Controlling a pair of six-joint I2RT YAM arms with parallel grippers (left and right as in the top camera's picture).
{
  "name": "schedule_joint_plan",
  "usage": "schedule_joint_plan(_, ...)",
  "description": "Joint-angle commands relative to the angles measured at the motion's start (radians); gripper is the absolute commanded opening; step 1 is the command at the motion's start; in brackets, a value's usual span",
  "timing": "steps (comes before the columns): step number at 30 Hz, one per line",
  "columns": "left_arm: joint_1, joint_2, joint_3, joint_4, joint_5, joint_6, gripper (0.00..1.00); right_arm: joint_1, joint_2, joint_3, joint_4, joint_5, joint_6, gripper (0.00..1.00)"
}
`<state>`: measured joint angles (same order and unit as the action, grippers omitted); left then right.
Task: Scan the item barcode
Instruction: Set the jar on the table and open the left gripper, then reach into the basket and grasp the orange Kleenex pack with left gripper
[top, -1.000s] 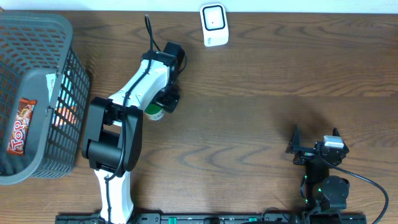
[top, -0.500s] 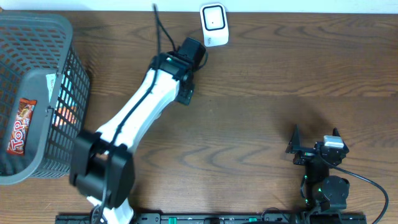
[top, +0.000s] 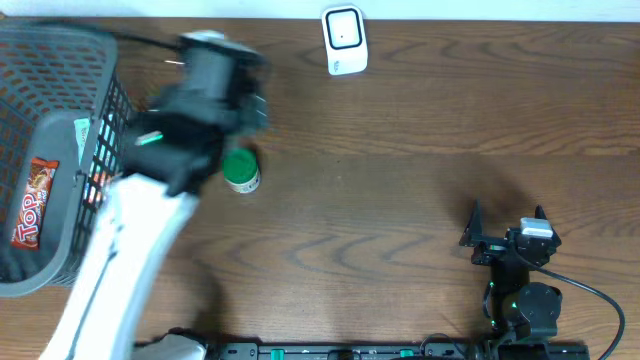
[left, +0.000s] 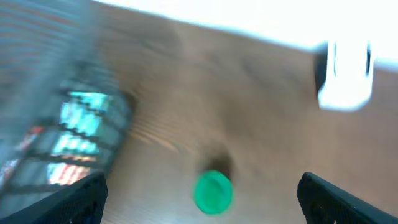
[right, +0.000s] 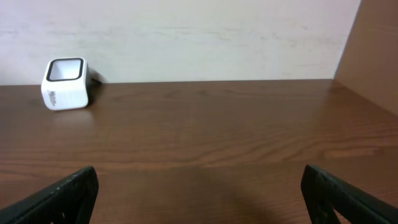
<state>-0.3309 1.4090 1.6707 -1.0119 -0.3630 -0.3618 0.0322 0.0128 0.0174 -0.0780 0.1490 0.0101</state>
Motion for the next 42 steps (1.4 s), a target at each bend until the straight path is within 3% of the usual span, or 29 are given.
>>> schedule_joint_plan(1,0.215,-0.089,0.114,-0.067,0.016,-0.051,0.98,0.007,0.000,-0.003,0.000,-0.001,-0.011,0.99)
schedule_joint_plan(4,0.409,-0.096,0.172,-0.129,0.077,-0.033,0.98,0.007,0.000,-0.003,0.000,-0.001,-0.011,0.99)
schedule_joint_plan(9,0.779,-0.055,0.182,-0.208,0.303,0.000,0.98,0.007,0.000,-0.003,0.000,-0.001,-0.011,0.99)
schedule_joint_plan(13,0.922,0.030,0.182,-0.245,0.330,-0.045,0.98,0.007,0.000,-0.003,0.000,-0.001,-0.011,0.99)
schedule_joint_plan(19,0.945,0.182,0.180,-0.278,0.330,-0.047,0.98,0.007,0.000,-0.003,0.000,-0.001,-0.011,0.99)
schedule_joint_plan(24,0.940,0.307,0.152,-0.346,0.341,-0.274,0.98,0.007,0.000,-0.003,0.000,-0.001,-0.011,0.99)
schedule_joint_plan(29,0.940,0.415,0.102,-0.333,0.412,-0.362,0.98,0.007,0.000,-0.003,0.000,-0.001,-0.011,0.99)
schedule_joint_plan(42,0.940,0.541,-0.045,-0.113,0.412,-0.467,0.98,0.007,0.000,-0.003,0.000,-0.001,-0.011,0.99)
